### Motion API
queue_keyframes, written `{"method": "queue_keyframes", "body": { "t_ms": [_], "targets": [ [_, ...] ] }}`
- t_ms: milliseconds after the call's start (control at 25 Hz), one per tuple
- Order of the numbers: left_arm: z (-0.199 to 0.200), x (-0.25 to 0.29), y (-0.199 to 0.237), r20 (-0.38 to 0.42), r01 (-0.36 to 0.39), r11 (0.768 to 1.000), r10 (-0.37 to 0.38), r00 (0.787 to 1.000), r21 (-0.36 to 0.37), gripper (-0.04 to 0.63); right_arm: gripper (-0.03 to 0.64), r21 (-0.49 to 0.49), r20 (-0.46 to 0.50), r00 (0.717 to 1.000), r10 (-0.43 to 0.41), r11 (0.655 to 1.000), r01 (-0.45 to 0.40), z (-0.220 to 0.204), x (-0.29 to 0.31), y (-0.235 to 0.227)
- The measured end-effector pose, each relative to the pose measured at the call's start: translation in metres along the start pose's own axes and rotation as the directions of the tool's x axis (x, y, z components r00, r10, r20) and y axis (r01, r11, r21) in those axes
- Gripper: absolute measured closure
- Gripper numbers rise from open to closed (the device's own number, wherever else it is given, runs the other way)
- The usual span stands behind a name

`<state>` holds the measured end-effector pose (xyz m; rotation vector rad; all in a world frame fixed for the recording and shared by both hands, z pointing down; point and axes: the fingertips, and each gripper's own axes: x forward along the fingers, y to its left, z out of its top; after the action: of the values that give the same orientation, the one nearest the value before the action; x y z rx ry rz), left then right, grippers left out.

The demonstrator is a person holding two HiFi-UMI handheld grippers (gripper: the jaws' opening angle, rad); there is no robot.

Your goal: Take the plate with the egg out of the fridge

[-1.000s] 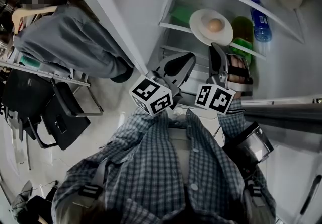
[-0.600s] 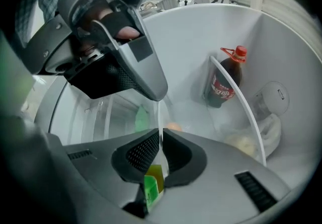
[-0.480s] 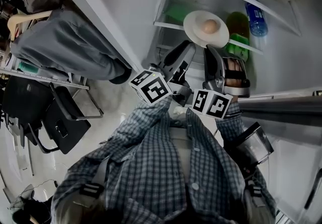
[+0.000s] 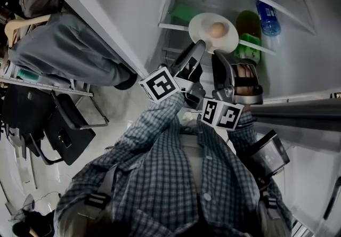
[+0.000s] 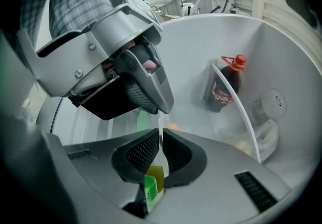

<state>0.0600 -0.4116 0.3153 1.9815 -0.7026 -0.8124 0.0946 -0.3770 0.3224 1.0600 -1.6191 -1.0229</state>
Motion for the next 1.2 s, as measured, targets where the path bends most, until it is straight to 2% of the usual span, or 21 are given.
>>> {"method": "queue_keyframes", "body": {
  "t_ms": [80, 160, 240, 480, 560, 600, 640, 680, 720, 760, 800, 840, 880, 960, 1000, 1040, 1080, 1200],
  "targets": [
    [-0.001, 0.001, 0.002, 0.022, 0.010, 0.997, -0.008, 1.000, -0.083, 0.502, 0.588, 0.000, 0.004, 1.000, 0.006, 1.000, -0.006, -0.001, -0.001, 0.002],
    [0.001, 0.001, 0.002, 0.055, 0.055, 0.984, -0.046, 0.997, -0.169, 0.502, 0.588, 0.009, 0.008, 1.000, 0.012, 1.000, -0.012, -0.002, 0.000, 0.004],
    [0.003, 0.001, 0.001, 0.076, 0.084, 0.971, -0.068, 0.995, -0.223, 0.503, 0.588, 0.016, 0.010, 1.000, 0.020, 1.000, -0.020, -0.001, 0.000, 0.007],
    [0.002, 0.005, 0.007, 0.070, 0.073, 0.970, -0.058, 0.996, -0.232, 0.503, 0.586, 0.030, 0.017, 0.999, 0.031, 0.999, -0.032, -0.005, -0.003, 0.009],
    [0.004, 0.006, 0.007, 0.074, 0.076, 0.969, -0.060, 0.995, -0.235, 0.503, 0.580, 0.101, 0.025, 0.998, 0.064, 0.993, -0.066, -0.006, -0.007, 0.010],
    [0.004, 0.006, 0.007, 0.075, 0.077, 0.968, -0.061, 0.995, -0.238, 0.503, 0.565, 0.177, 0.036, 0.996, 0.084, 0.980, -0.089, -0.006, -0.009, 0.009],
    [0.004, 0.006, 0.007, 0.076, 0.079, 0.967, -0.062, 0.995, -0.242, 0.503, 0.560, 0.286, 0.056, 0.993, 0.100, 0.952, -0.112, -0.007, -0.012, 0.008],
    [0.004, 0.007, 0.007, 0.077, 0.080, 0.966, -0.063, 0.995, -0.247, 0.503, 0.560, 0.420, 0.085, 0.990, 0.109, 0.897, -0.135, -0.008, -0.014, 0.004],
    [0.004, 0.007, 0.008, 0.078, 0.082, 0.965, -0.064, 0.995, -0.250, 0.503, 0.560, 0.563, 0.120, 0.987, 0.108, 0.811, -0.157, -0.012, -0.016, 0.000],
    [0.004, 0.007, 0.008, 0.079, 0.083, 0.964, -0.065, 0.995, -0.252, 0.505, 0.560, 0.697, 0.154, 0.983, 0.104, 0.694, -0.182, -0.017, -0.017, -0.004],
    [0.004, 0.007, 0.008, 0.079, 0.085, 0.964, -0.067, 0.995, -0.252, 0.503, 0.560, 0.808, 0.184, 0.977, 0.104, 0.550, -0.210, -0.026, -0.018, -0.006],
    [0.004, 0.007, 0.008, 0.078, 0.086, 0.964, -0.068, 0.995, -0.251, 0.503, 0.560, 0.889, 0.220, 0.970, 0.105, 0.388, -0.244, -0.034, -0.018, -0.008],
    [0.004, 0.007, 0.008, 0.079, 0.086, 0.964, -0.069, 0.995, -0.251, 0.505, 0.560, 0.936, 0.270, 0.958, 0.092, 0.210, -0.284, -0.041, -0.018, -0.009],
    [0.005, 0.007, 0.008, 0.081, 0.086, 0.964, -0.068, 0.994, -0.253, 0.503, 0.560, 0.924, 0.355, 0.935, 0.020, -0.157, -0.348, -0.053, -0.016, -0.011],
    [0.005, 0.007, 0.008, 0.081, 0.086, 0.963, -0.068, 0.994, -0.254, 0.503, 0.560, 0.883, 0.370, 0.929, -0.023, -0.301, -0.360, -0.059, -0.014, -0.012],
    [0.005, 0.006, 0.007, 0.081, 0.086, 0.963, -0.068, 0.994, -0.254, 0.505, 0.560, 0.843, 0.372, 0.926, -0.059, -0.397, -0.364, -0.065, -0.011, -0.012],
    [0.005, 0.006, 0.007, 0.081, 0.086, 0.964, -0.068, 0.994, -0.253, 0.505, 0.560, 0.810, 0.369, 0.925, -0.086, -0.458, -0.365, -0.069, -0.009, -0.014],
    [0.007, 0.005, 0.008, 0.085, 0.084, 0.966, -0.065, 0.994, -0.246, 0.505, 0.560, 0.723, 0.359, 0.922, -0.146, -0.582, -0.374, -0.075, -0.001, -0.015]
  ]
}}
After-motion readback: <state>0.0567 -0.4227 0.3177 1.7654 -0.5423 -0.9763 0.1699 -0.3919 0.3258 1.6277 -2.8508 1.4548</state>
